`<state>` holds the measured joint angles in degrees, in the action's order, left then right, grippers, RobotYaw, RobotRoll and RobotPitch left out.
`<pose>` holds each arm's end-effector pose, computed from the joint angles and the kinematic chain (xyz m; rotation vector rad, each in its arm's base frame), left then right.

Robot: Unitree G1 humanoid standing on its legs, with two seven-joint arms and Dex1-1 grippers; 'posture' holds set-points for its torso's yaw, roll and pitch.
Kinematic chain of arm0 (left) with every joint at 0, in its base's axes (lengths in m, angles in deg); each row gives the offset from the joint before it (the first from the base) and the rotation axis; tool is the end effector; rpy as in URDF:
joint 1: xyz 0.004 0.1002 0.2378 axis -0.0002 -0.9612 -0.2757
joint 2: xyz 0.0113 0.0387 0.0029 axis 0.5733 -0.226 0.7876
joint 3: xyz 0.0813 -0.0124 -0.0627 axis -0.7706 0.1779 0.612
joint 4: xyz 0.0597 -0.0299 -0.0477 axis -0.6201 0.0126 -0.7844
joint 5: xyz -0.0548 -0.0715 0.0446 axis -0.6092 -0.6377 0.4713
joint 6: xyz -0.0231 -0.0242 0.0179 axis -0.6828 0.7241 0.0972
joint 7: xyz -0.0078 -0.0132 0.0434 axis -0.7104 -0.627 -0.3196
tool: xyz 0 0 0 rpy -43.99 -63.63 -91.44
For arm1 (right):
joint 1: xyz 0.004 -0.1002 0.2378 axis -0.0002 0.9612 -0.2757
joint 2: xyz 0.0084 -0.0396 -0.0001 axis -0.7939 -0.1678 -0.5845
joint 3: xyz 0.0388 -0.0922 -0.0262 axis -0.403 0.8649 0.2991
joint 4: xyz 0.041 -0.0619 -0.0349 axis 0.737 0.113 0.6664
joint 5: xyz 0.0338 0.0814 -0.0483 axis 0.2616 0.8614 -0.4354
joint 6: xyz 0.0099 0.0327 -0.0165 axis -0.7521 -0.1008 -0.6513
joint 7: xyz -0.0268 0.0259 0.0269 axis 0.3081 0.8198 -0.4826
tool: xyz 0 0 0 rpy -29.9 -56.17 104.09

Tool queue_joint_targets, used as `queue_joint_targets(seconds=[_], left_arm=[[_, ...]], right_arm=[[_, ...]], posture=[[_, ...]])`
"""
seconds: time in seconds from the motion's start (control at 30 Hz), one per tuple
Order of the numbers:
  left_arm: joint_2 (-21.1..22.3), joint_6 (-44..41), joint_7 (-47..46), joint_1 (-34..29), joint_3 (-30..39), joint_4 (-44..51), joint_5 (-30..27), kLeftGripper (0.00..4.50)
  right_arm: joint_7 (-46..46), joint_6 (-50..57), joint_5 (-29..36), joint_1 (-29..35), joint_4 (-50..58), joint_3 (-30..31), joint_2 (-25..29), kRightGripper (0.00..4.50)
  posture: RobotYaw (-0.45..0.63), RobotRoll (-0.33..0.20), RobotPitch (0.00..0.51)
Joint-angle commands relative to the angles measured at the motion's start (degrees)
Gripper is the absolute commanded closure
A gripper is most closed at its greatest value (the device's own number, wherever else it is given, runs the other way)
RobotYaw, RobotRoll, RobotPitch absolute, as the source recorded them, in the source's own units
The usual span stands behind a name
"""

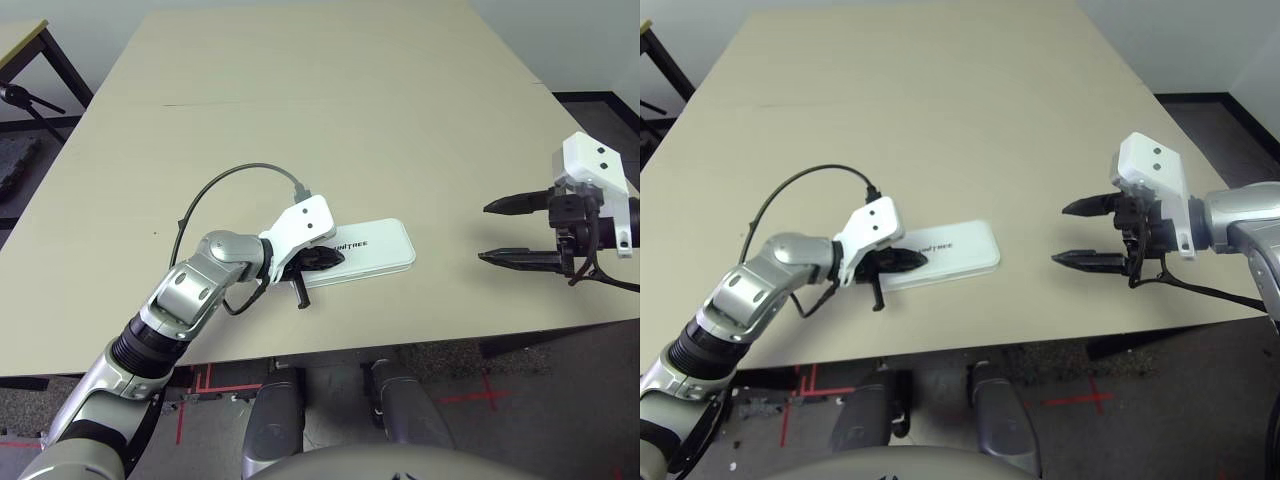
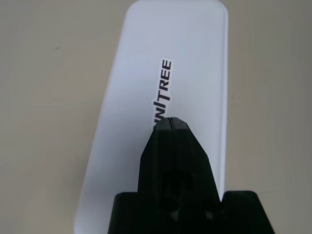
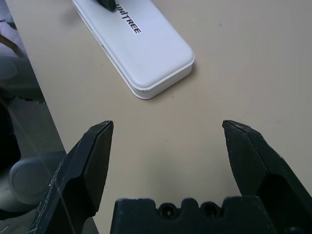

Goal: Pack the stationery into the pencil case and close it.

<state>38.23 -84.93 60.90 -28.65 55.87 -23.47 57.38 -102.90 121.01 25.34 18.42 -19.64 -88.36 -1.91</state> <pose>0.2514 0.1540 0.1494 0.4912 0.3709 -1.1243 0.2306 -0.2898 0.2296 -0.4801 0.4388 1.1060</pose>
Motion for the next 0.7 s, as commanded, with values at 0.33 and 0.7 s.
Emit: queue_joint_targets(seconds=[0.33,0.7], left_arm=[[3.3,-0.1,1.9,-3.5,-5.5,-0.8,4.4,4.46],[-1.5,-3.6,-1.8,-3.5,6.2,2.1,-2.6,4.46]], right_arm=[[1.0,-0.9,-0.7,-0.6,0.0,1.7,-0.7,0.00],[5.8,-4.0,-2.4,-4.6,-2.3,2.8,-6.6,0.00]], posture=[[-0.09,0.000,0.135],[-0.09,0.000,0.136]])
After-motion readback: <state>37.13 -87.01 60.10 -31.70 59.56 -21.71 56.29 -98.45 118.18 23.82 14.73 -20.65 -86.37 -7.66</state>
